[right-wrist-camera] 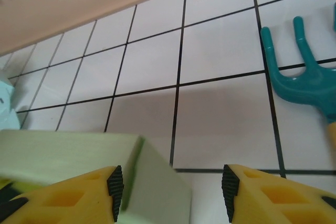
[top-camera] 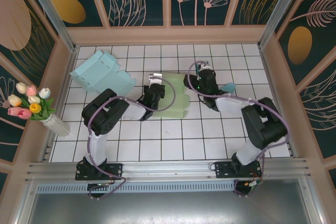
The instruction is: Fold the paper box
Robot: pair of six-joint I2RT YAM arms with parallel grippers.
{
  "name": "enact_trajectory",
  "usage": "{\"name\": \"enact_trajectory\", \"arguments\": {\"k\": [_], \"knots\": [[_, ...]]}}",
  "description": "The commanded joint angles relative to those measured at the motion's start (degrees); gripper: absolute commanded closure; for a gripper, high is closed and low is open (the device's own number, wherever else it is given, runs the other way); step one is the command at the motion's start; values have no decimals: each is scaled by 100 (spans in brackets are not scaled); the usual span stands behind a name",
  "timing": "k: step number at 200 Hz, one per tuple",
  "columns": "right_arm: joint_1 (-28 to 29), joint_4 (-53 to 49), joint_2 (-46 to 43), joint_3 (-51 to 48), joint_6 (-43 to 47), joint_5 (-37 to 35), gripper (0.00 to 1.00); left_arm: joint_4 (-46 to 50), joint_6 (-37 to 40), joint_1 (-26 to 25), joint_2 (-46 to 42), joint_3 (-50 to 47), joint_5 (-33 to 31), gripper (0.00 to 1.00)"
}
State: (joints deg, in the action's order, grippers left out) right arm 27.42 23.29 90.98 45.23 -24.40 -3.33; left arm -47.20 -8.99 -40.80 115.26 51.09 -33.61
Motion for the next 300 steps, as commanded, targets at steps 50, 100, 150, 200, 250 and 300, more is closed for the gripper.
{"name": "enact_trajectory", "arguments": {"k": [50, 100, 150, 200, 250, 300], "knots": [[18, -988, -2968, -1145, -119, -691, 43, 320, 460, 14, -876, -354, 1551, 96], [277, -1127, -3854, -1698, -347, -518, 43, -2369, 1317, 12, -1128, -2158, 2242, 98], [510, -1110, -3743, -1745, -275, -685, 43, -1909, 1784, 11, -1662, -2365, 2695, 98], [598, -895, -4390, -2180, -275, -902, 43, 644, 2484, 4, -2349, -1214, 2520, 97], [589, -721, -5499, -2840, -249, -1315, 42, 2252, 5938, -284, -2551, -563, 1071, 100], [572, -712, -6312, -3214, -249, -1459, 41, 3711, 9074, -697, -2540, -166, -187, 100]]}}
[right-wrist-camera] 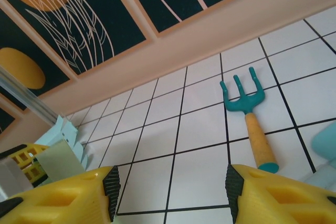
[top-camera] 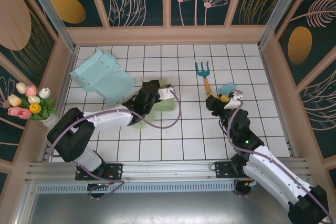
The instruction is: Fold the paper box
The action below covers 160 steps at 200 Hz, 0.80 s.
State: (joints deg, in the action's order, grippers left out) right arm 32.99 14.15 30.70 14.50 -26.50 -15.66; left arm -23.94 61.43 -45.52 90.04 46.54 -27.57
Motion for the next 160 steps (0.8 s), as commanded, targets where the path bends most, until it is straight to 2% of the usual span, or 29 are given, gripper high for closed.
{"name": "enact_trajectory", "arguments": {"k": [1, 16, 41, 72, 93, 110, 123, 160], "knots": [[14, 202, -283, -140, -39, -226, 41, 1433, 2057, -241, -20, 305, -801, 100], [8, 227, -425, -214, -56, -257, 40, 2128, 2212, -455, -35, 705, -926, 100], [7, 241, -578, -301, -57, -325, 40, 3378, 1983, -760, 143, 1546, -770, 100], [-12, 228, -705, -376, -57, -373, 39, 4450, 1820, -1001, 1066, 2268, -873, 98], [-21, 156, -804, -392, -83, -396, 40, 4444, 1870, -1001, 1610, 2591, -873, 91], [-30, 107, -910, -432, -113, -461, 39, 4162, 1861, -1000, 1919, 2906, -874, 77], [-30, 64, -964, -455, -127, -568, 39, 3929, 1689, -1002, 2096, 3223, -898, 69], [-34, 35, -951, -461, -136, -743, 36, 3765, 1337, -997, 1991, 3616, -744, 53]]}}
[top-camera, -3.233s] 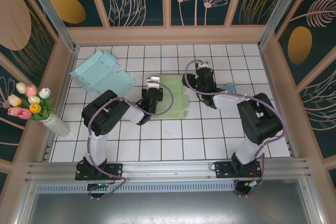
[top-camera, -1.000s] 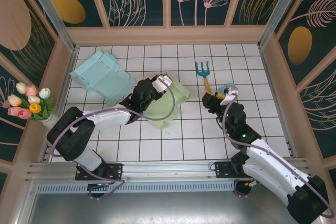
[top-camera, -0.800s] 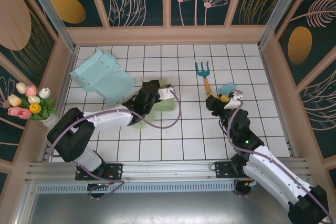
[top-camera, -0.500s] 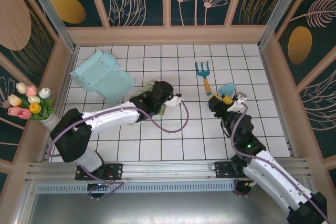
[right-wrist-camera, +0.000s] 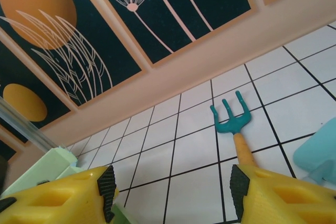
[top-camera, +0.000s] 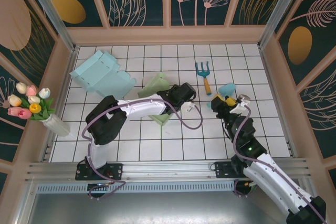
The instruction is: Fold the paper box
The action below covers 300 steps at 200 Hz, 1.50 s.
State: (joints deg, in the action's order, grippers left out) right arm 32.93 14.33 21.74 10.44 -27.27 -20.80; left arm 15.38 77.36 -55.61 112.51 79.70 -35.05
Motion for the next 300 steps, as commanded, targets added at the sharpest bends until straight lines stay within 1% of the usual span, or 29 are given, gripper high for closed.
{"name": "enact_trajectory", "arguments": {"k": [1, 19, 37, 49, 54, 57, 70, 82, 101, 111, 119, 131, 141, 157, 177, 191, 214, 237, 245, 268, 285, 300], "knots": [[-34, 17, -60, -57, -59, -226, 36, -171, -265, 14, -260, 300, 5, 53], [-41, 26, -47, -47, -59, -252, 36, -279, -388, 11, -510, 126, 59, 53], [-41, 35, -9, -43, -46, -292, 36, -843, -541, 14, -916, -358, 158, 55], [-41, 60, 43, -39, -25, -321, 36, -1352, -887, 14, -1312, -724, 378, 56], [-41, 77, 81, -34, -12, -334, 36, -1509, -1131, 9, -1394, -850, 492, 56], [-41, 83, 109, -33, -7, -337, 36, -1600, -1287, 10, -1604, -911, 566, 56], [-41, 88, 263, 16, 19, -346, 36, -2013, -2168, 13, -1971, -1159, 794, 58], [-41, 98, 440, 80, 37, -306, 36, -2348, -3020, 14, -2262, -1439, 828, 61], [-41, 140, 742, 192, 50, -175, 36, -3061, -4318, 14, -2642, -2027, 508, 64], [-45, 167, 889, 258, 68, -76, 36, -3303, -5185, 9, -2801, -2305, 255, 64], [-41, 208, 1003, 284, 81, 25, 35, -3303, -5935, 9, -2900, -2365, -13, 64], [-39, 306, 1194, 318, 106, 184, 35, -3122, -7141, 13, -3050, -2609, -577, 64], [-32, 426, 1379, 349, 132, 310, 35, -2909, -8012, 7, -3219, -2779, -860, 65], [-32, 654, 1775, 400, 200, 514, 35, -2686, -9244, 11, -3610, -3226, -1098, 64], [-23, 936, 2504, 557, 311, 776, 35, -2826, -10163, 9, -4232, -4010, -997, 62], [-23, 1091, 3112, 767, 401, 983, 34, -3039, -10470, 7, -4620, -4530, -899, 59], [-14, 1360, 4198, 1216, 559, 1363, 34, -3325, -10714, 11, -5100, -5162, -815, 52], [-23, 1532, 5131, 1698, 755, 1576, 33, -3601, -10795, 25, -5285, -5600, -820, 45], [-30, 1607, 5389, 1848, 838, 1640, 33, -3690, -10755, 56, -5279, -5672, -732, 44], [-50, 1840, 5878, 2154, 1101, 1959, 34, -3890, -10653, 312, -5082, -5702, -305, 44], [-50, 1890, 6052, 2296, 1196, 1965, 34, -4026, -10670, 566, -4914, -5711, 18, 44], [-59, 1893, 6137, 2351, 1244, 1970, 34, -4152, -10673, 631, -4804, -5732, 141, 45]]}}
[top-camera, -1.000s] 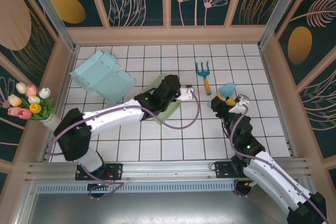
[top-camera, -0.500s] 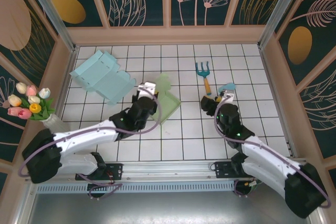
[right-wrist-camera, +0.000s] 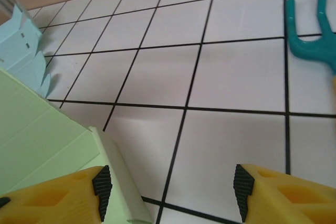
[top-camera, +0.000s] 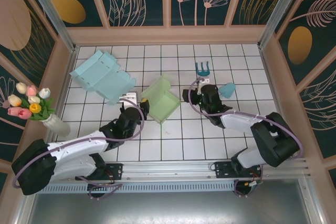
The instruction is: Fold the paper box
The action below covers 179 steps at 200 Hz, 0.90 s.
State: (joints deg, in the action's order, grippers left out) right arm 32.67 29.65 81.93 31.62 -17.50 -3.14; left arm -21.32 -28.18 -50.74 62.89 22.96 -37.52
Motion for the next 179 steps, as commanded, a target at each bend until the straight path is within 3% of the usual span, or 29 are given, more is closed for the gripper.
{"name": "enact_trajectory", "arguments": {"k": [1, 42, 126, 179], "knots": [[-37, 359, 124, 232, 270, 202, 34, -489, -118, 148, 168, -56, 391, 45], [-94, 339, 174, 231, 316, 395, 34, -594, -139, 187, 540, 46, 727, 53], [-98, 27, 287, 530, 965, 986, 34, 93, -313, 187, 332, -27, 515, 61], [-102, 6, 1050, 1191, 1672, 1713, 40, 234, -64, 187, 405, 150, 493, 94]]}}
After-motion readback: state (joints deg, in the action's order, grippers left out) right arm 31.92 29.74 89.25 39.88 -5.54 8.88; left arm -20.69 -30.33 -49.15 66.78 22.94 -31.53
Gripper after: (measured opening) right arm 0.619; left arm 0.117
